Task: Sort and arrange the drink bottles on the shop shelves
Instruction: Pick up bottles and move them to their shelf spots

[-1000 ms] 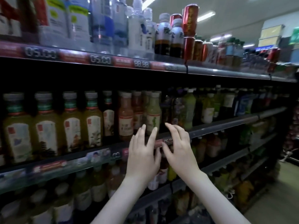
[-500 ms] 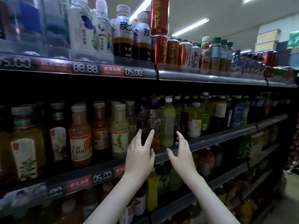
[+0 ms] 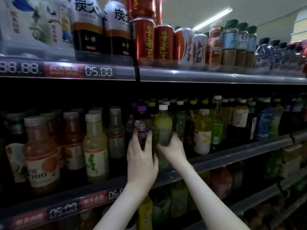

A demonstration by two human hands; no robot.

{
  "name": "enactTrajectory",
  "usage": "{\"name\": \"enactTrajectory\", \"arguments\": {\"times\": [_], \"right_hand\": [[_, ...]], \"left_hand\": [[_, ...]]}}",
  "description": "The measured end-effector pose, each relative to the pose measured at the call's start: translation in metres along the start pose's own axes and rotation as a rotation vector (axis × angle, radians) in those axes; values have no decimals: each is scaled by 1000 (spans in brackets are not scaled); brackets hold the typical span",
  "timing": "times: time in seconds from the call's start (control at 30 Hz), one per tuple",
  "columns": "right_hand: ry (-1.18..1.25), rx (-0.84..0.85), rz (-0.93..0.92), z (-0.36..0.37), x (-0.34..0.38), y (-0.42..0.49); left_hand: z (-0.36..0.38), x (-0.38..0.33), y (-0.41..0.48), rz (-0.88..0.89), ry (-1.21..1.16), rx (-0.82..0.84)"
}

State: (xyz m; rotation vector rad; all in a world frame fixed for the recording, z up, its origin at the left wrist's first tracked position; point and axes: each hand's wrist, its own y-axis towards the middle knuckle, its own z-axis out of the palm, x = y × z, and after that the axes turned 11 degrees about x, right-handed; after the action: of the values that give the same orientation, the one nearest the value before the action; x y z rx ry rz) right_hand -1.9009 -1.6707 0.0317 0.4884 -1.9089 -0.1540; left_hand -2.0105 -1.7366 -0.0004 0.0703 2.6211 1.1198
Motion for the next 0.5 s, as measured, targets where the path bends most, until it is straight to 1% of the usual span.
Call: {"name": "enactTrajectory", "arguments": {"times": [0.1,0.23,0.33,0.4,0.5], "right_hand": [[35,-13,-71,-11,-10,-4],[180,-82,-270,-53,-27,-26],[250,-119,-384,-108,-40,-40],[300,-120,-410,-147,-52,-45],[308,-127,-411,-197,-78,-46]], "left_hand": [[6,-20,-2,-25,28,-65],[27,-71,-18,-59,-42,-156],[50,-123,-23,-61,-90,-164],[68,-153,-16,-47,-81,-151],[93,-192,-3,-39,-92,-115]]}}
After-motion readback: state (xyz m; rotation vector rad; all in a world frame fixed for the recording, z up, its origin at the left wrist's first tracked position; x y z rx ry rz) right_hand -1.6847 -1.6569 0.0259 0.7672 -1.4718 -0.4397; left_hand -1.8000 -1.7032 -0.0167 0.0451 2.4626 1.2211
